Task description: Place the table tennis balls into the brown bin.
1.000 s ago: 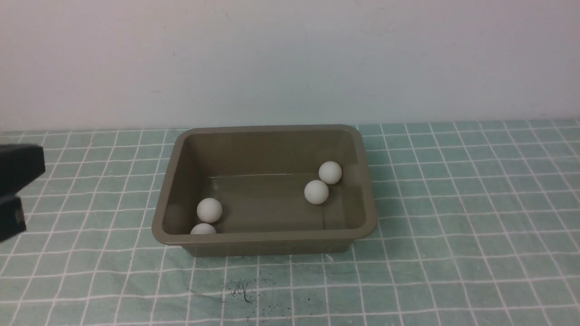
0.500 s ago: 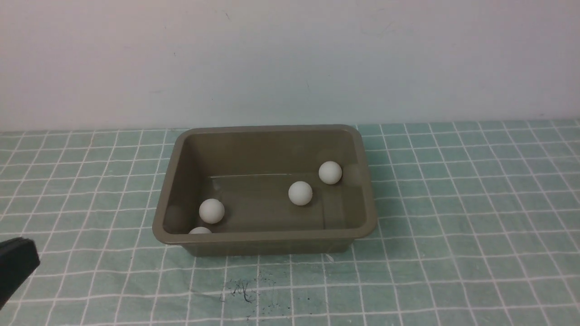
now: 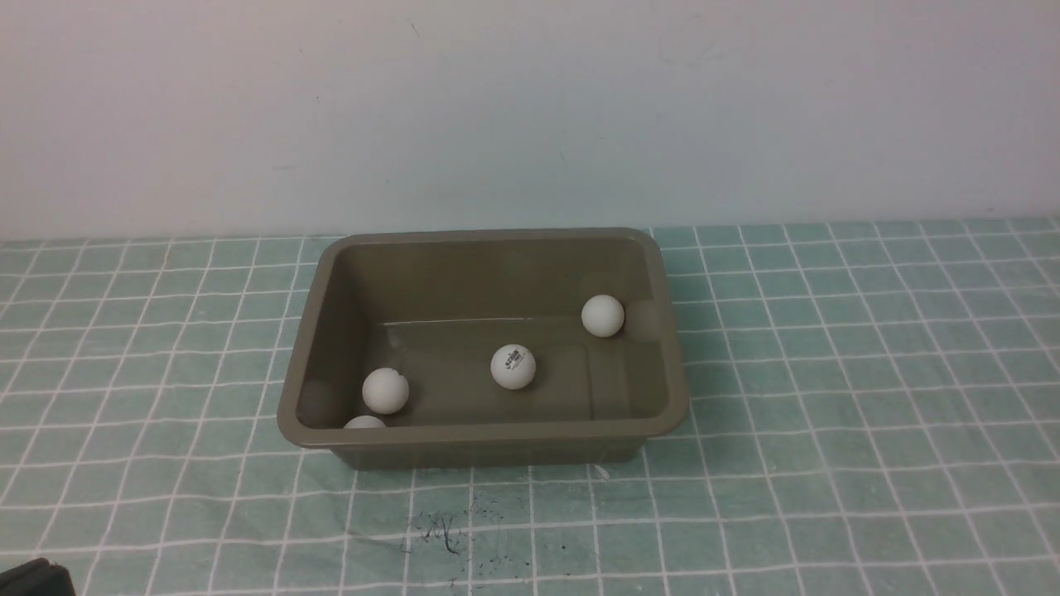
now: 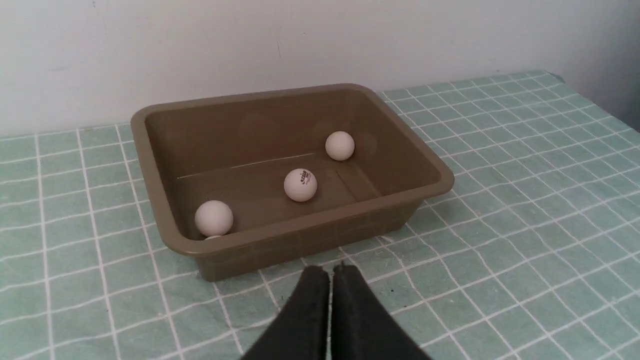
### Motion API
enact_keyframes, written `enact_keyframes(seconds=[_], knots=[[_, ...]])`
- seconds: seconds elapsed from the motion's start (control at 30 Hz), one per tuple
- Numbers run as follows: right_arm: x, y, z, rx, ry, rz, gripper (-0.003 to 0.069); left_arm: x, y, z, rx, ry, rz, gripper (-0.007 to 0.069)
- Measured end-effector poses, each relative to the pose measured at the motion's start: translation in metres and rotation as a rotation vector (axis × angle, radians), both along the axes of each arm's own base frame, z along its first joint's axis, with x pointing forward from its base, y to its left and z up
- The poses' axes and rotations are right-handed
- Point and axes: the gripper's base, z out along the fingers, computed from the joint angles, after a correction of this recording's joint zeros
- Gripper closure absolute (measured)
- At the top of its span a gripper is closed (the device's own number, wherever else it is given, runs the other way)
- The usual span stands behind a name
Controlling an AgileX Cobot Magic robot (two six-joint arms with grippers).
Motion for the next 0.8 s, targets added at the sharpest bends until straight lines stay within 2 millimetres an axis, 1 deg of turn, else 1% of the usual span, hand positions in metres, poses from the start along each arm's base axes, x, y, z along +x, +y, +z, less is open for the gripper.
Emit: enact_keyframes(seconds=[0.13,0.17,0.23,0.27,0.3,0.33,0.37,0.4,0.43,0.47,0.5,0.53,0.57,0.6,0.8], knots=[[0.000,0.000,0.000,0.000,0.000,0.000,0.0669,0.006,0.003,-0.002,0.020,-0.051,0.029,0.0629],[0.000,0.000,0.000,0.000,0.000,0.000,0.0669,0.014,0.006,-0.008,0.030,-0.100,0.069,0.0629],[0.000,0.000,0.000,0.000,0.000,0.000,0.0669,0.020,0.008,-0.014,0.041,-0.125,0.100,0.0629],[0.000,0.000,0.000,0.000,0.000,0.000,0.0669,0.025,0.011,-0.020,0.058,-0.140,0.127,0.0629],[0.000,0.000,0.000,0.000,0.000,0.000,0.0669,0.035,0.016,-0.038,0.091,-0.155,0.185,0.0629],[0.000,0.000,0.000,0.000,0.000,0.000,0.0669,0.040,0.019,-0.050,0.121,-0.155,0.215,0.0629],[0.000,0.000,0.000,0.000,0.000,0.000,0.0669,0.042,0.020,-0.055,0.145,-0.155,0.225,0.0629],[0.000,0.000,0.000,0.000,0.000,0.000,0.0669,0.046,0.024,-0.073,0.198,-0.155,0.255,0.0629],[0.000,0.000,0.000,0.000,0.000,0.000,0.0669,0.047,0.026,-0.087,0.230,-0.151,0.268,0.0629],[0.000,0.000,0.000,0.000,0.000,0.000,0.0669,0.047,0.028,-0.104,0.251,-0.143,0.281,0.0629],[0.000,0.000,0.000,0.000,0.000,0.000,0.0669,0.047,0.029,-0.114,0.258,-0.143,0.289,0.0629],[0.000,0.000,0.000,0.000,0.000,0.000,0.0669,0.047,0.029,-0.114,0.260,-0.148,0.290,0.0629],[0.000,0.000,0.000,0.000,0.000,0.000,0.0669,0.046,0.030,-0.131,0.249,-0.147,0.301,0.0629],[0.000,0.000,0.000,0.000,0.000,0.000,0.0669,0.045,0.030,-0.136,0.240,-0.140,0.304,0.0629],[0.000,0.000,0.000,-0.002,-0.002,-0.001,0.0669,0.043,0.030,-0.145,0.252,-0.077,0.301,0.0629]])
